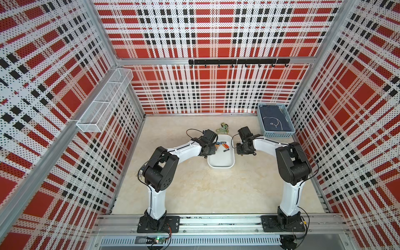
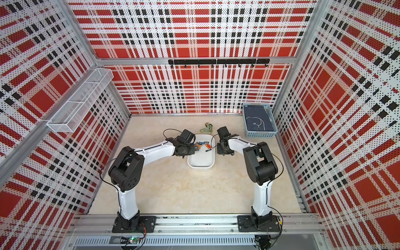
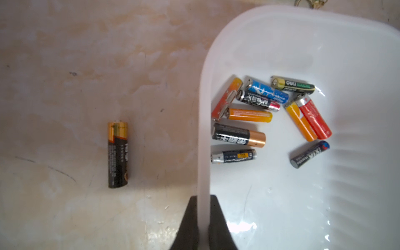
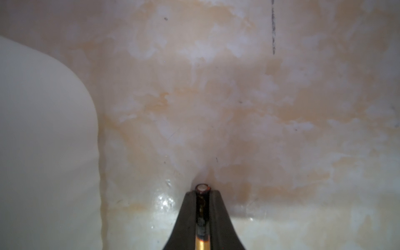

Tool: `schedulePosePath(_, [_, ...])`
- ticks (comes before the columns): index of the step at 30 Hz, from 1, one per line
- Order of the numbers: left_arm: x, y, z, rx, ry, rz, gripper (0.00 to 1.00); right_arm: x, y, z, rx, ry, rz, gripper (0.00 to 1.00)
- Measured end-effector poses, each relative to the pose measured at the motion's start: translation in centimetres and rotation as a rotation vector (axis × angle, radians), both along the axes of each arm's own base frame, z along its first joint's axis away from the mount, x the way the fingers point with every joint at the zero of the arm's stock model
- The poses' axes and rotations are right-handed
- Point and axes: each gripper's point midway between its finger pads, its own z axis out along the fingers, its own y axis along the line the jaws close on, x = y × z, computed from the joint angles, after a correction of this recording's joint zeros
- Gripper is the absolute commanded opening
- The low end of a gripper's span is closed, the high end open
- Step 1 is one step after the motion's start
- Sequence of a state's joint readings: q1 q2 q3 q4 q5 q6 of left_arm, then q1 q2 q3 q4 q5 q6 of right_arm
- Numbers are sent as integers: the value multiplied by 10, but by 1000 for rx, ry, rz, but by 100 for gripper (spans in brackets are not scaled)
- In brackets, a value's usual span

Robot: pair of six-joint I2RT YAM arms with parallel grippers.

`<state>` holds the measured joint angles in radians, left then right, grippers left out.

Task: Take the batteries out of the storage box
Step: Place the battery at the center of the board.

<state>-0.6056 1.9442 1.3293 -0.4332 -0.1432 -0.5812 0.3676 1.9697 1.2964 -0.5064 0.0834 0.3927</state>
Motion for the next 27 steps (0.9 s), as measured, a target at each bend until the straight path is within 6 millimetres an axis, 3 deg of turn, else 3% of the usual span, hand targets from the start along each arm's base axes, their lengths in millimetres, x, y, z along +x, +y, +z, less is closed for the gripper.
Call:
schedulePosePath(2, [0, 0, -1, -10, 2, 15, 3, 1, 0, 0, 2, -2, -2, 16])
schedulePosePath(8, [1, -2, 0, -29, -1, 35, 6, 1, 1, 0, 5, -3, -8, 26])
schedulePosePath(19, [1, -4, 7, 11, -15, 3, 24, -2, -1, 4, 2, 2, -8, 38])
schedulePosePath(22, [9, -7, 21, 34, -48, -18, 29, -3, -3, 24, 6, -32, -7, 44])
schedulePosePath(27, [22, -22, 53, 59, -128, -84, 36, -12, -7, 93, 62, -216, 11, 49])
